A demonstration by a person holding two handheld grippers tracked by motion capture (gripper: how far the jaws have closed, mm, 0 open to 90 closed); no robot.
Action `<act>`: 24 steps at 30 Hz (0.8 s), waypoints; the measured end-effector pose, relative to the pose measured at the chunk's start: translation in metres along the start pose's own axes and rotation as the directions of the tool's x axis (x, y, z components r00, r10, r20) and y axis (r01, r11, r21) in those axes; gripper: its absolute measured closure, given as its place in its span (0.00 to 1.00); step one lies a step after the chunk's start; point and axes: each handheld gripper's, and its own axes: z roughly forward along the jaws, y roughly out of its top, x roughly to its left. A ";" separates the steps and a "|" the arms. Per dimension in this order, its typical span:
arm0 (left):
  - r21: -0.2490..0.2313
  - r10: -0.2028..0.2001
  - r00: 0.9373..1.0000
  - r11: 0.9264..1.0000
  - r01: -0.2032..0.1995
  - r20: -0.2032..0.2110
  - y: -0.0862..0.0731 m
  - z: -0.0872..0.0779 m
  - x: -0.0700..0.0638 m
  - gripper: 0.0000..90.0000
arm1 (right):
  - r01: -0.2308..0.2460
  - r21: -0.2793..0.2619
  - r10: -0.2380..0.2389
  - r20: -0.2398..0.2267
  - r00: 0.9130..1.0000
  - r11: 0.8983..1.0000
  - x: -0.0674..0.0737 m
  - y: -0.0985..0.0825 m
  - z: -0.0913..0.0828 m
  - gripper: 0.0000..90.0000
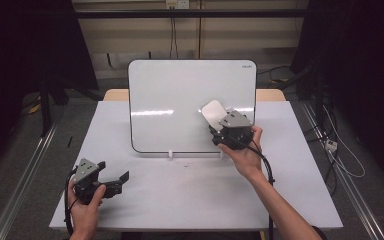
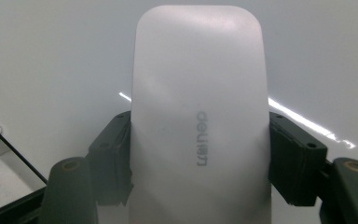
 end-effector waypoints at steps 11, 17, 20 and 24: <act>0.002 0.005 1.000 1.000 -0.005 -0.007 0.000 0.000 0.000 0.07 | -0.019 0.020 0.019 0.025 1.000 1.000 -0.018 -0.019 -0.014 0.35; -0.005 0.007 1.000 1.000 -0.007 -0.001 0.001 0.001 -0.002 0.07 | -0.031 0.052 0.029 0.040 0.999 0.998 -0.023 -0.039 -0.017 0.35; -0.001 0.009 1.000 1.000 -0.009 -0.002 0.002 0.003 -0.003 0.07 | -0.028 0.075 0.024 0.049 0.998 0.997 -0.025 -0.048 -0.016 0.35; -0.001 0.020 1.000 1.000 -0.020 0.000 0.003 0.003 -0.004 0.07 | -0.019 0.080 0.013 0.077 0.997 0.997 -0.027 -0.051 -0.012 0.35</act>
